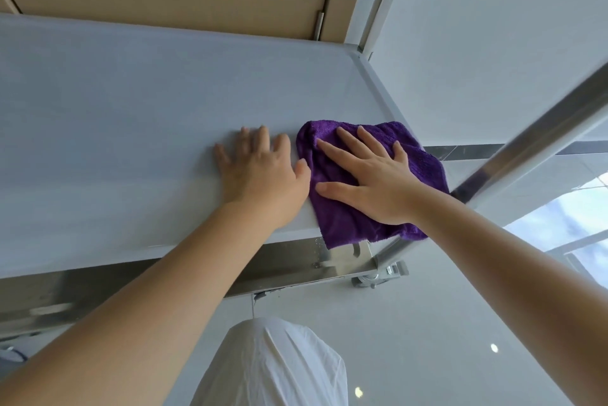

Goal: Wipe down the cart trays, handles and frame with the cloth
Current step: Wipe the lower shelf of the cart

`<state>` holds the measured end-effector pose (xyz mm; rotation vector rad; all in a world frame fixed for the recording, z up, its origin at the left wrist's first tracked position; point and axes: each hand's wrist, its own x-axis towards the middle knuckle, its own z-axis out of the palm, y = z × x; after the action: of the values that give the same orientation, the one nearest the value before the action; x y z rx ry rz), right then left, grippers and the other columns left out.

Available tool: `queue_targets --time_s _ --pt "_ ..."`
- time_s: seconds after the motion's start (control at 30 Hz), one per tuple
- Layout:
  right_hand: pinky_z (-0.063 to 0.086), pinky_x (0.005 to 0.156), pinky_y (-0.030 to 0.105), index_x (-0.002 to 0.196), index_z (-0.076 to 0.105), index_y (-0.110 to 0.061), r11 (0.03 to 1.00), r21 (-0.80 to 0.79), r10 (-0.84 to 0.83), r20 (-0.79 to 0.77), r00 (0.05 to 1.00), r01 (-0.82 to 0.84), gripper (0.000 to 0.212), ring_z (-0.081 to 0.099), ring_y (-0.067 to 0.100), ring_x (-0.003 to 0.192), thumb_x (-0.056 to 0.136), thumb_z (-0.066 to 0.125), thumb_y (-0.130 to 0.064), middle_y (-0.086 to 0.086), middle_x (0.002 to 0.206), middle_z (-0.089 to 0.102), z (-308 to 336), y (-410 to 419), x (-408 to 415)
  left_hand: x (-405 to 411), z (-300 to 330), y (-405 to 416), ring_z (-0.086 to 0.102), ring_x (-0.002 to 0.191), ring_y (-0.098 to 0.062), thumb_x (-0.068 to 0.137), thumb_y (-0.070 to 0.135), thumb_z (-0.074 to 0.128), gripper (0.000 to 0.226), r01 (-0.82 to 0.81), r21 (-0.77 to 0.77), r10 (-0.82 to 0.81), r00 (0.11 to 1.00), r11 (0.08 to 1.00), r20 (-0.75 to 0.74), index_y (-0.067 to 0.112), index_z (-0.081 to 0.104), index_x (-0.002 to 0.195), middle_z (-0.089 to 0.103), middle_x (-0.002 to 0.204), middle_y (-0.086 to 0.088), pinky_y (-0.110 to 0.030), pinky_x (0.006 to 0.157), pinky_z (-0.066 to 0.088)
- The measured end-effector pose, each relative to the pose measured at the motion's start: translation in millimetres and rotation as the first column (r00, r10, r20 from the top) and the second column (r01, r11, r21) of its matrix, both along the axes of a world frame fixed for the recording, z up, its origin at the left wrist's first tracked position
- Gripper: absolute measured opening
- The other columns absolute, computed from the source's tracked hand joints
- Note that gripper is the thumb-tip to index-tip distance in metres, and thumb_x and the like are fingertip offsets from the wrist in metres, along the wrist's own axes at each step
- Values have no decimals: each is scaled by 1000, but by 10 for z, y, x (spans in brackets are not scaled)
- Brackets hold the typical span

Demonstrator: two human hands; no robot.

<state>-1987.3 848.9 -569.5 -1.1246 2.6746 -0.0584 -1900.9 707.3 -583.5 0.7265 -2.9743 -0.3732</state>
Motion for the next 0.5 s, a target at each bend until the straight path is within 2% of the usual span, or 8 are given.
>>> queue_targets --time_s 0.13,0.5 --pt "-9 112 58 141 2 -57 1000 -3 20 -5 1000 -20 66 -13 14 145 82 28 -73 -13 158 -6 -34 -157 -174 -35 -20 -47 6 143 -26 96 40 28 46 3 -1 -3 1000 1000 4 19 31 137 18 152 -6 -56 111 7" --pt "-7 112 59 144 8 -51 1000 -27 6 -54 999 -8 62 -8 16 145 88 29 -68 -12 158 -1 -42 -701 -790 -77 18 -74 12 140 -28 93 37 33 35 -40 13 40 999 999 -7 18 38 122 25 145 -7 -56 109 12"
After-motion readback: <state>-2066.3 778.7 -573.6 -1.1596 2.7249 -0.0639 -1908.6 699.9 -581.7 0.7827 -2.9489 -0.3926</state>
